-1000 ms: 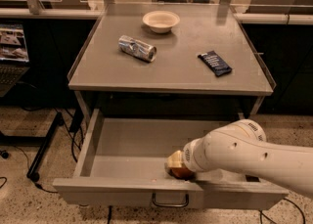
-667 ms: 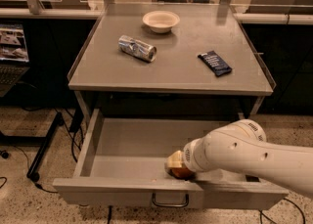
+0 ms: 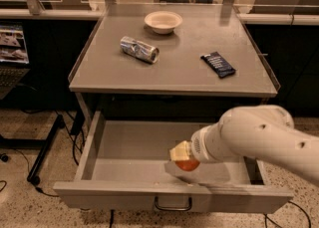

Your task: Pick orange from top drawer and place on counter

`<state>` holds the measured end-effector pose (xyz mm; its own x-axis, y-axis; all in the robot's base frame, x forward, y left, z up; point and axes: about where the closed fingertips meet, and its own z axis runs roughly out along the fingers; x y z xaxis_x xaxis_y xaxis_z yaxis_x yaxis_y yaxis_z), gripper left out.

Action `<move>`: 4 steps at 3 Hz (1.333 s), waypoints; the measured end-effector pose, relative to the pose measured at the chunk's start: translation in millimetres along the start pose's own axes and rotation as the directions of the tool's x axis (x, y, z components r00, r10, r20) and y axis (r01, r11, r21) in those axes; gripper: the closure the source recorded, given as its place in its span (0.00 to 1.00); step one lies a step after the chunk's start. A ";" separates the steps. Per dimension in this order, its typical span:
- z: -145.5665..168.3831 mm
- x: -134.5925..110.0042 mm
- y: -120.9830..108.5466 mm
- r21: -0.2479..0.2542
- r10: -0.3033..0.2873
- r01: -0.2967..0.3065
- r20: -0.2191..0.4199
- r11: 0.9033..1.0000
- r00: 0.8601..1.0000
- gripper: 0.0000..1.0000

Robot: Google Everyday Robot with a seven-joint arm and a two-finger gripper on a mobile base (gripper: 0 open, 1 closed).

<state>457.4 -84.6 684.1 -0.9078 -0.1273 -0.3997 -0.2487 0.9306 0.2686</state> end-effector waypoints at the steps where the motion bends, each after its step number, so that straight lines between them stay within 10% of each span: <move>1: -64.8 -18.9 21.8 -0.040 -0.089 0.089 0.009 0.995 0.996 1.00; 3: -155.9 -45.8 50.8 -0.076 -0.335 0.339 0.052 0.938 0.941 1.00; 4: -157.3 -46.8 52.9 -0.076 -0.352 0.355 0.055 0.932 0.934 1.00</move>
Offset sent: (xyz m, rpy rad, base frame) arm -0.0355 0.0019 0.1990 -0.0861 -0.1639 0.4442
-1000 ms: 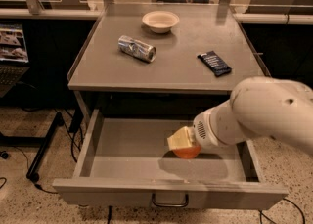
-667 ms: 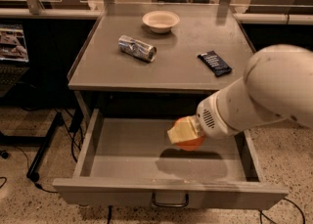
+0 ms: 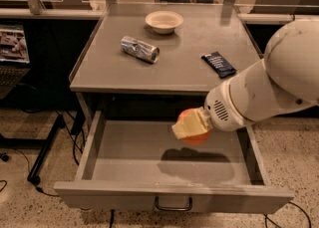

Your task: Pick orange from top drawer and place on counter

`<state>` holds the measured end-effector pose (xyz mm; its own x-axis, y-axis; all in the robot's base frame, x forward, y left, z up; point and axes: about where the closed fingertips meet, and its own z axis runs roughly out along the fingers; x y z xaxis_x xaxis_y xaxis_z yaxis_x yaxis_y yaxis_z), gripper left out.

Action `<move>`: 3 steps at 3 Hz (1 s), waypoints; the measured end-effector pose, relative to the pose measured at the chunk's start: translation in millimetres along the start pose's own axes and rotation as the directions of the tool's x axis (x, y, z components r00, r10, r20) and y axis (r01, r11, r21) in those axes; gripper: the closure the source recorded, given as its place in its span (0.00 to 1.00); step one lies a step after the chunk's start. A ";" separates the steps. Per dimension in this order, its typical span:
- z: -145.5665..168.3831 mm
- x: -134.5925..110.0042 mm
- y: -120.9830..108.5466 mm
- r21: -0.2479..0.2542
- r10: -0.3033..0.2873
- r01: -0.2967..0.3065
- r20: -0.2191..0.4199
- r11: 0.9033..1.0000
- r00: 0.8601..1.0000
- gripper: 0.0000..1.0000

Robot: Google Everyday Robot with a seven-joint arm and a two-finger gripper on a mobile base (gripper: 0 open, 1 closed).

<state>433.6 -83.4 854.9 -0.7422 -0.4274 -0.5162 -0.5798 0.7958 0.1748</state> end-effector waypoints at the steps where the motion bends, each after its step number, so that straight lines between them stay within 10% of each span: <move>1: -0.7 -5.3 -7.2 0.023 0.015 -0.016 0.039 1.000 0.999 1.00; 3: -47.7 -73.8 -73.7 0.177 -0.053 0.029 0.131 0.984 0.990 1.00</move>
Offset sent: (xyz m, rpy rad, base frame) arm 0.0944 -0.0594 0.0773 -0.0755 -0.2727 -0.1223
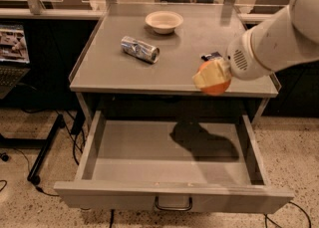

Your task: Pick orange from top drawer and place on counter

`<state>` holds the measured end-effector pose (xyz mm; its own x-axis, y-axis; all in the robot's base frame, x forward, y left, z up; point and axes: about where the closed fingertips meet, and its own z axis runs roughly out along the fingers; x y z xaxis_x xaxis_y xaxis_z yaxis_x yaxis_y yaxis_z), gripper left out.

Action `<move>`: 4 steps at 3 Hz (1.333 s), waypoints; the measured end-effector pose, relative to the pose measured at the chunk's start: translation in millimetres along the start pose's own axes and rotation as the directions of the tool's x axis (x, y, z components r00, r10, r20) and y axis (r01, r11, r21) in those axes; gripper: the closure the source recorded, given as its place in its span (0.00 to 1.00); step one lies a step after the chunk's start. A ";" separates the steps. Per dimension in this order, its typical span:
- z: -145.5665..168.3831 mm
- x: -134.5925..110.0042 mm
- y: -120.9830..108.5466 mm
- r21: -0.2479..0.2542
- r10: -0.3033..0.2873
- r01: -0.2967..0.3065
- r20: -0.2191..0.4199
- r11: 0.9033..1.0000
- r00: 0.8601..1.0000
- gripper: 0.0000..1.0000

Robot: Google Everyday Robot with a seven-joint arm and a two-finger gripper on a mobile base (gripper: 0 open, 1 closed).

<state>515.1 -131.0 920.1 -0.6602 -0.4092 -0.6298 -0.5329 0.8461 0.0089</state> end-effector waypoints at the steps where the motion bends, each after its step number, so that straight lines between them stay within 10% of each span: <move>1: -6.2 -42.1 -30.1 0.028 -0.035 0.034 0.030 0.999 0.999 1.00; 4: 63.1 -111.8 -99.0 0.061 0.052 -0.057 0.067 0.997 0.996 1.00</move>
Offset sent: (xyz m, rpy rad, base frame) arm 0.1304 -0.0273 0.0563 0.0592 -0.1343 -0.0228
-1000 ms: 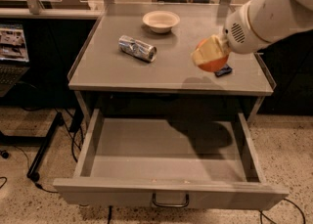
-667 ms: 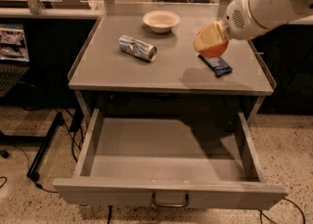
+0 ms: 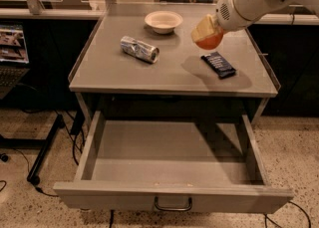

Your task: Pick orange from top drawer and place on counter

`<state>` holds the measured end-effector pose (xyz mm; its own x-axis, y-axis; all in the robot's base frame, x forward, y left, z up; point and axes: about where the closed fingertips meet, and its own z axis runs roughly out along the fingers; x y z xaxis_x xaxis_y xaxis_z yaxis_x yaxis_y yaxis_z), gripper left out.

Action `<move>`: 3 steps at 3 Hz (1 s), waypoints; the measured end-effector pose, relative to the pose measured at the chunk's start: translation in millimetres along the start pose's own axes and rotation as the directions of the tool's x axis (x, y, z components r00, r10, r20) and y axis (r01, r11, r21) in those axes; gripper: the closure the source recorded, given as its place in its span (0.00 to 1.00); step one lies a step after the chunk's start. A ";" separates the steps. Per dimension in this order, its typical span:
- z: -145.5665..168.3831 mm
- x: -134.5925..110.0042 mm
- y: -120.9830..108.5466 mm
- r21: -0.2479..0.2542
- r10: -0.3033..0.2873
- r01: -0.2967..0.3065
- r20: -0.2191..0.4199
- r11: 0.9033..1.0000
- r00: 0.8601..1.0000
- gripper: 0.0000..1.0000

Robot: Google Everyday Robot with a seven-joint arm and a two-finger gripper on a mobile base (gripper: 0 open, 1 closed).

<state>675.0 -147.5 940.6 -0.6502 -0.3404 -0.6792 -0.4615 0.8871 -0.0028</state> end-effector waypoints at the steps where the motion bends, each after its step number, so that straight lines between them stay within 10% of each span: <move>1: 30.4 -6.6 -8.0 0.004 0.036 -0.036 -0.018 0.999 0.999 1.00; 3: 81.8 -8.3 -22.3 0.017 0.079 -0.078 -0.095 0.997 0.992 1.00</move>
Offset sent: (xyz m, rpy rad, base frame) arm 0.0785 0.0178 -0.0546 0.0107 0.0954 -0.0591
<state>740.1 -139.0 886.3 -0.7393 -0.2971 -0.6043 -0.3991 0.9161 0.0378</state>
